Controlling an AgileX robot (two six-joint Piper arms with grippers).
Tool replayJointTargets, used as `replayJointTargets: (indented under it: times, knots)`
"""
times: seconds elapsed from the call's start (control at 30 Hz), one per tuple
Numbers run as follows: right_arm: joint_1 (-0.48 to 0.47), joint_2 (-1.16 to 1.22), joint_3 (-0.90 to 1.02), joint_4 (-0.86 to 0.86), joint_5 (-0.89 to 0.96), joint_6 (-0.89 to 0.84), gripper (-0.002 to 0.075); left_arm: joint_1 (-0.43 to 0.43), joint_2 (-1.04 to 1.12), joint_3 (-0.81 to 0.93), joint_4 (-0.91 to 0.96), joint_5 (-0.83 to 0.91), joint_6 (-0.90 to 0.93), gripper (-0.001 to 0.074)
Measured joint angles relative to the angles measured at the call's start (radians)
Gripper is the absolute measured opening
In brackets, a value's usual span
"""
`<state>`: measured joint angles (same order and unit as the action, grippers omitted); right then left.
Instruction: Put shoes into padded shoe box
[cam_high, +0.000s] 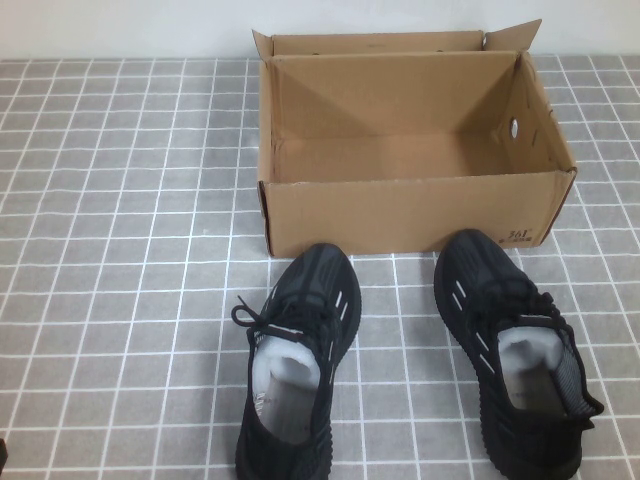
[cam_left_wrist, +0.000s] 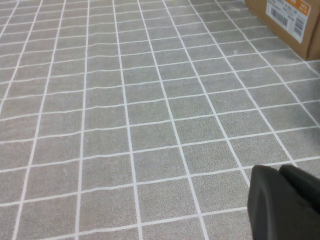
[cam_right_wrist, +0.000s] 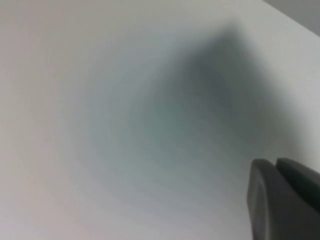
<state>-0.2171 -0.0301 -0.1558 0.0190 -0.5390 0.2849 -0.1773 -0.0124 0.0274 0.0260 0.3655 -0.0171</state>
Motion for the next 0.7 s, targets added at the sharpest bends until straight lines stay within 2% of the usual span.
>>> replayJointTargets:
  times: [0.27,0.47,0.6,0.7]
  knots:
    - [0.0,0.154,-0.367,-0.011,0.626,-0.022,-0.0007,0.0,0.0,0.0,0.0,0.0,0.0,-0.0004]
    - [0.0,0.31,-0.395,-0.037,0.741,-0.169,-0.0007,0.0,0.0,0.0,0.0,0.0,0.0,-0.0004]
    - [0.002,0.359,-0.392,0.076,0.803,-0.162,-0.0007,0.0,0.0,0.0,0.0,0.0,0.0,-0.0004]
    - [0.004,0.397,-0.392,0.11,0.871,-0.228,-0.0007,0.0,0.0,0.0,0.0,0.0,0.0,-0.0004]
